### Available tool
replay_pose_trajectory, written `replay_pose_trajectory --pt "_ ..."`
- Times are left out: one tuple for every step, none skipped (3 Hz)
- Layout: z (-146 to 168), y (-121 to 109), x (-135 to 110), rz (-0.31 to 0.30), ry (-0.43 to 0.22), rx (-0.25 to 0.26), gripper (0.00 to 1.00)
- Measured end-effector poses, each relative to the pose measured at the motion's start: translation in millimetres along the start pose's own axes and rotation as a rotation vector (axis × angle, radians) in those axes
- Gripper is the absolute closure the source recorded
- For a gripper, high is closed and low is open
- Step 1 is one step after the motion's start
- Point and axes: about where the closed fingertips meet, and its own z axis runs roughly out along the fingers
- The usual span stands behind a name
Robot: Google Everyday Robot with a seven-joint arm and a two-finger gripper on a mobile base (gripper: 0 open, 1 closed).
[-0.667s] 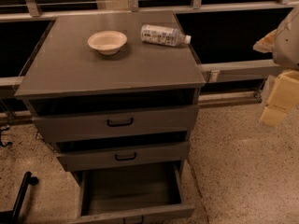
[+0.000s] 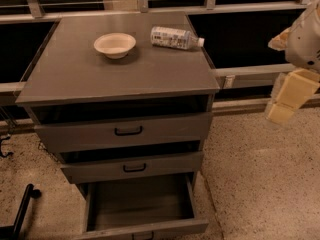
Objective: Place blue plastic bottle into bottom drawer
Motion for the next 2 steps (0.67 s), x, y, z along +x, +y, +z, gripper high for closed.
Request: replay_pose_trajectory --pt "23 -36 -17 0.014 -0.063 0.037 0.00" --pt "55 -91 -48 0.015 -0.131 0.072 0.00"
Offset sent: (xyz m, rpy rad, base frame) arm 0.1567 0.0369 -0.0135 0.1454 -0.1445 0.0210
